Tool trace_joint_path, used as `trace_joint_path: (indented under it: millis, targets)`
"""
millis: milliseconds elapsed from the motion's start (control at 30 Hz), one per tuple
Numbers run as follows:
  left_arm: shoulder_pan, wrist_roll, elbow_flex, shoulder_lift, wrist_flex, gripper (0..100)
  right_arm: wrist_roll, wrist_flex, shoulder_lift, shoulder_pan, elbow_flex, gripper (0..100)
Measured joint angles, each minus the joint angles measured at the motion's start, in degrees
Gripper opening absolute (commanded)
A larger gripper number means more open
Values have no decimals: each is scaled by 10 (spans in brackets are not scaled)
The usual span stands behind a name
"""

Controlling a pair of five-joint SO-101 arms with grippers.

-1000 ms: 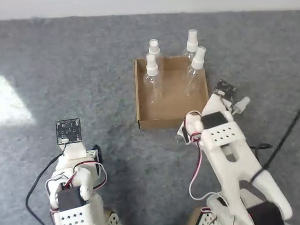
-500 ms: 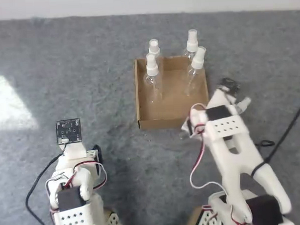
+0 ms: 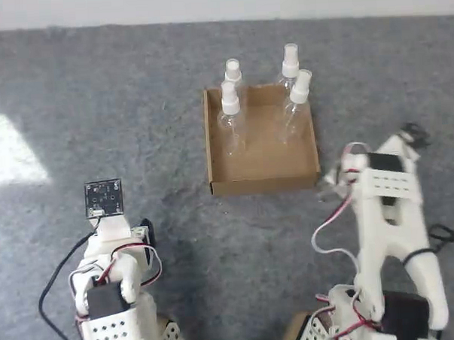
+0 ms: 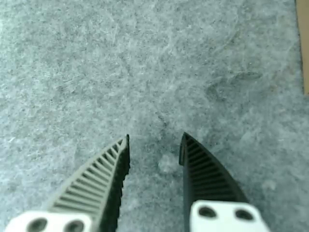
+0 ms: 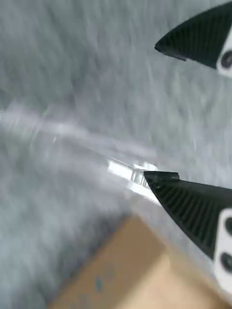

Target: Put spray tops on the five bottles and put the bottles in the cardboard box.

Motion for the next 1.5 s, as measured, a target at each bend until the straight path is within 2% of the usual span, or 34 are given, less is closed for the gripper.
trace_joint_path:
  millis: [267,367,533,767,1200,1400,1500]
  targets:
    - [0,0,0,0,0,152,262,31,1,137,1,314]
    - [0,0,0,0,0,152,300,31,1,175,-13,314]
    - [0,0,0,0,0,152,298,61,2,185,-87,314]
    - [0,0,0,0,0,152,200,98,50,135,-282,314]
    - [0,0,0,0,0,152,178,93,424,142,-515,309]
    - [0,0,0,0,0,152,178,92,500,163,-559,102]
    - [0,0,0,0,0,152,178,76,520,185,-577,63]
